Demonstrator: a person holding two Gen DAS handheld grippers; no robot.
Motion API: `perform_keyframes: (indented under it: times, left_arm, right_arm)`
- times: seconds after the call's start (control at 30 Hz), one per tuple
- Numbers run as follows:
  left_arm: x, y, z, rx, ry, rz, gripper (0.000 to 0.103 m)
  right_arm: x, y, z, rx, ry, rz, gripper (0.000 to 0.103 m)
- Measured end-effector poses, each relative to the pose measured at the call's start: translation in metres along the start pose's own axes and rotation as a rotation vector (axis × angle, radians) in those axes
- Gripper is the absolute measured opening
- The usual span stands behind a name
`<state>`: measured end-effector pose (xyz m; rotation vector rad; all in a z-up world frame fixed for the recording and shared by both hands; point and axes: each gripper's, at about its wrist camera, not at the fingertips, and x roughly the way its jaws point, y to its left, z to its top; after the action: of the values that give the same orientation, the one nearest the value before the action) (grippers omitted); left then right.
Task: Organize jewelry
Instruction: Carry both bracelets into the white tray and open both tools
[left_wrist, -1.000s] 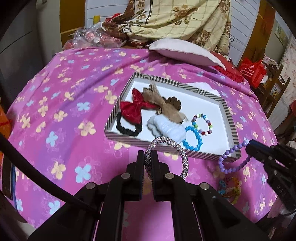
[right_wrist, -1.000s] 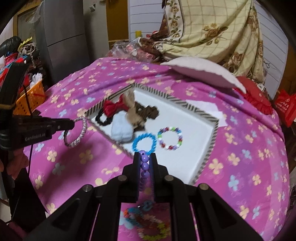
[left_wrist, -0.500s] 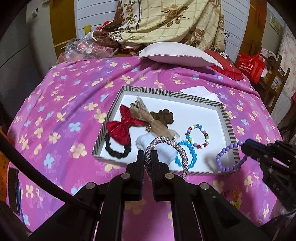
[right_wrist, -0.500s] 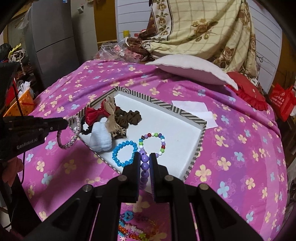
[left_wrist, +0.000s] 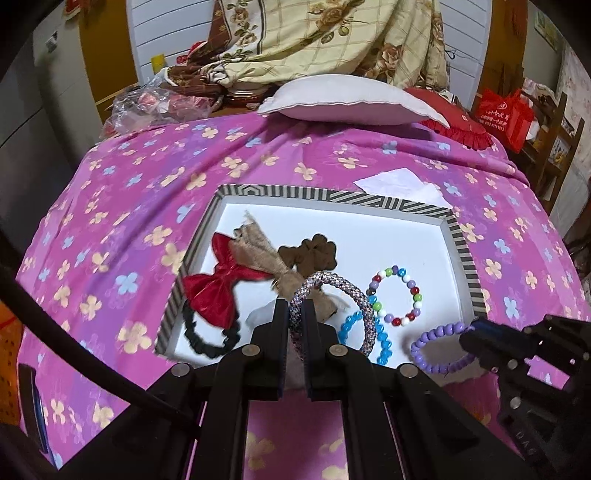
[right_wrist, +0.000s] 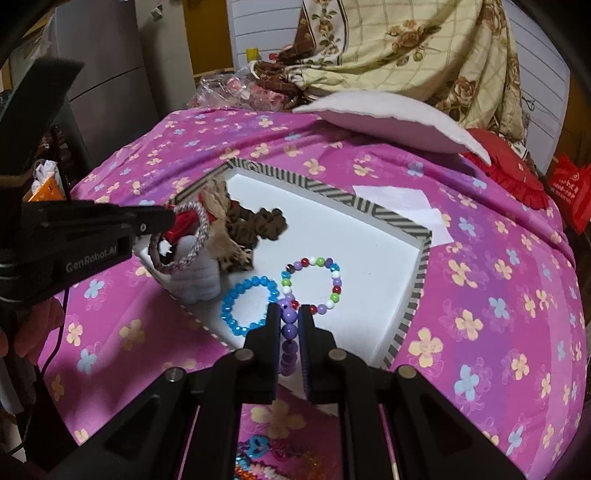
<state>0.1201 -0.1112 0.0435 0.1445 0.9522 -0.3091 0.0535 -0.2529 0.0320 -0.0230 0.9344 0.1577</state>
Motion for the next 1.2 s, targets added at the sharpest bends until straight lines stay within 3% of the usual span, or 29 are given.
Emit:
perform_keyframes:
  times: [0.33, 0.63, 0.77, 0.97, 1.2]
  left_arm:
    - [0.045, -0.02, 0.022, -0.013, 0.069, -0.023, 0.019]
    - [0.092, -0.028, 0.036, -0.042, 0.137, 0.021, 0.019]
    - [0.106, -0.028, 0.035, -0.045, 0.158, 0.038, 0.019]
    - [0.113, -0.033, 0.032, -0.032, 0.162, 0.044, 0.02]
    - [0.1, -0.034, 0.029, -0.036, 0.141, 0.013, 0.038]
  right_arm:
    - [0.039, -0.04, -0.017, 0.072, 0.103, -0.076, 0.009]
    - [0.055, -0.037, -0.026, 0.053, 0.127, -0.045, 0.01]
    - [0.048, -0.037, -0.023, 0.062, 0.107, -0.03, 0.027]
    - [0.037, -0.036, -0.02, 0.084, 0.077, -0.011, 0.037]
    - [0.023, -0.039, -0.021, 0.117, 0.048, -0.013, 0.043]
